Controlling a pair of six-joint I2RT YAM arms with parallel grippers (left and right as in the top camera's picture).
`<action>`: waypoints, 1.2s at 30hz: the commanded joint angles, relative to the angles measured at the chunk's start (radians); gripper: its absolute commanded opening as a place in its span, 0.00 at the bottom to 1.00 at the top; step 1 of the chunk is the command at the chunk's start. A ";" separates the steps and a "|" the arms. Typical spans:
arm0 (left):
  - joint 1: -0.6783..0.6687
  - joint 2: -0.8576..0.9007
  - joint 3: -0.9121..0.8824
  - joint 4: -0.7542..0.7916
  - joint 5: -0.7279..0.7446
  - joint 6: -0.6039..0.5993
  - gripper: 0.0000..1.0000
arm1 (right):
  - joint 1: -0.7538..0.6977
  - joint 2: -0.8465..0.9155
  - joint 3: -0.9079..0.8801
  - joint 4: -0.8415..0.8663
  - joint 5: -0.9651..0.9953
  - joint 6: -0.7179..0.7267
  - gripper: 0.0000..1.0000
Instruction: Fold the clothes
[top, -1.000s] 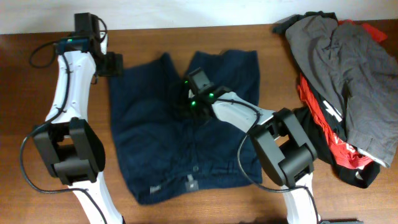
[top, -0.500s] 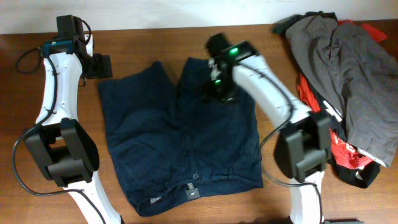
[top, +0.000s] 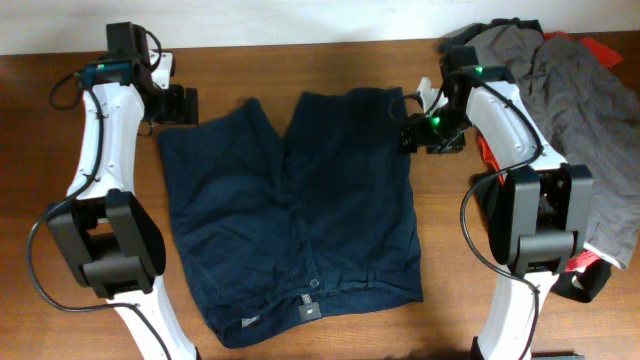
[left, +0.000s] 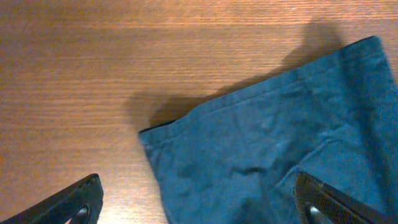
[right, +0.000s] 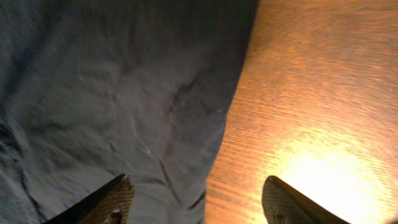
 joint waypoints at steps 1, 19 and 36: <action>-0.015 -0.018 0.016 0.003 0.019 0.021 0.98 | -0.003 -0.007 -0.067 0.047 -0.087 -0.103 0.61; -0.026 -0.018 0.016 0.003 0.019 0.020 0.97 | 0.004 -0.003 -0.268 0.532 0.039 -0.028 0.04; -0.065 -0.018 0.016 0.007 0.019 0.051 0.97 | -0.031 0.023 -0.177 1.004 0.169 0.017 0.99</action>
